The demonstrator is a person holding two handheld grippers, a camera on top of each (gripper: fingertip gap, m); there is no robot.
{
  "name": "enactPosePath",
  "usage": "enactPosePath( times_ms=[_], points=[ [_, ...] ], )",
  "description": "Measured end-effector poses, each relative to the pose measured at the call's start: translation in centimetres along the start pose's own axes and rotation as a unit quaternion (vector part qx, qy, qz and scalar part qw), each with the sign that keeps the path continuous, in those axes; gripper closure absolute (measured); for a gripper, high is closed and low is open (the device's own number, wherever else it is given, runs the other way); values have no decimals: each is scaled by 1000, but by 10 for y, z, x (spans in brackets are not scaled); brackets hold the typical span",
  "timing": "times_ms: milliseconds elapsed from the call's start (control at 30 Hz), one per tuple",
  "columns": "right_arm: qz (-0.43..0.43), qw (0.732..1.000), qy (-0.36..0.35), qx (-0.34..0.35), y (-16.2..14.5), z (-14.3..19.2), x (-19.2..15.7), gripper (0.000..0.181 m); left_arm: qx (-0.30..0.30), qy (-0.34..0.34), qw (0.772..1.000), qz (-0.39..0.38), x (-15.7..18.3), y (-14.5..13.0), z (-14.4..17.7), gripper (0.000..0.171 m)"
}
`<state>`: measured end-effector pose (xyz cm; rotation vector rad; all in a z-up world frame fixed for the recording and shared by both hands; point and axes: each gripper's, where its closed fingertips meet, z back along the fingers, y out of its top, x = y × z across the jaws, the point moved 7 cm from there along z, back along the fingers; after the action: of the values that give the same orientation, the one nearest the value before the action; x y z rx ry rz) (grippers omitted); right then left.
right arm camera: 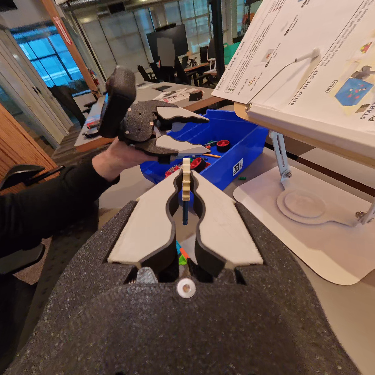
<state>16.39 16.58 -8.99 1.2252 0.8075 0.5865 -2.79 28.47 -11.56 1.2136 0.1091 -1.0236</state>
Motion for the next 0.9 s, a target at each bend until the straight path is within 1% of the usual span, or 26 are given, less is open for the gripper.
enactPosePath(
  times_ms=[33,100,133,200,233,267,300,333,367,433,500,533,567,600,667,700,767,800,833,867,900],
  points=[
    [-3,1000,4,5,1,1,0,178,33,-5,999,2,2,6,5,112],
    [-4,999,27,31,5,5,-2,178,57,-28,998,17,5,18,15,102],
    [-5,998,37,45,8,7,-3,178,90,-51,994,27,9,28,23,102],
    [-1,996,58,69,14,11,-7,178,151,-129,979,46,25,49,43,109],
    [1,995,64,82,17,13,-9,178,182,-187,964,50,38,59,54,112],
    [3,993,78,93,19,15,-12,178,211,-246,944,60,52,68,64,117],
    [4,989,99,105,21,17,-17,178,223,-296,925,77,64,75,71,117],
    [5,988,106,115,23,18,-19,178,234,-329,910,90,73,81,75,117],
    [5,987,111,114,24,19,-21,177,245,-353,897,100,82,84,77,124],
    [3,984,131,121,26,19,-25,178,249,-417,865,125,98,87,78,133],
    [21,986,126,110,23,17,-27,177,278,-452,834,153,105,92,81,158],
    [36,985,123,117,24,19,-29,177,280,-457,826,175,105,93,80,168],
    [53,986,110,115,24,19,-31,178,284,-470,815,188,104,93,80,169],
    [89,987,86,105,24,19,-33,178,278,-479,809,197,103,92,79,169],
    [176,980,27,93,26,18,-40,178,271,-477,808,216,104,92,77,169],
    [219,972,0,86,26,18,-44,177,267,-485,801,227,104,92,77,169],
    [324,941,-69,63,27,17,-49,176,262,-500,783,260,105,93,76,170],
    [378,919,-102,49,26,15,-52,176,252,-517,768,283,107,92,73,170],
    [408,904,-120,41,25,14,-55,176,249,-533,749,306,108,91,71,170],
    [433,890,-137,32,23,13,-54,176,244,-542,738,320,110,90,70,170],
    [472,867,-159,19,19,12,-54,175,230,-545,736,328,112,89,67,170]
  ],
)
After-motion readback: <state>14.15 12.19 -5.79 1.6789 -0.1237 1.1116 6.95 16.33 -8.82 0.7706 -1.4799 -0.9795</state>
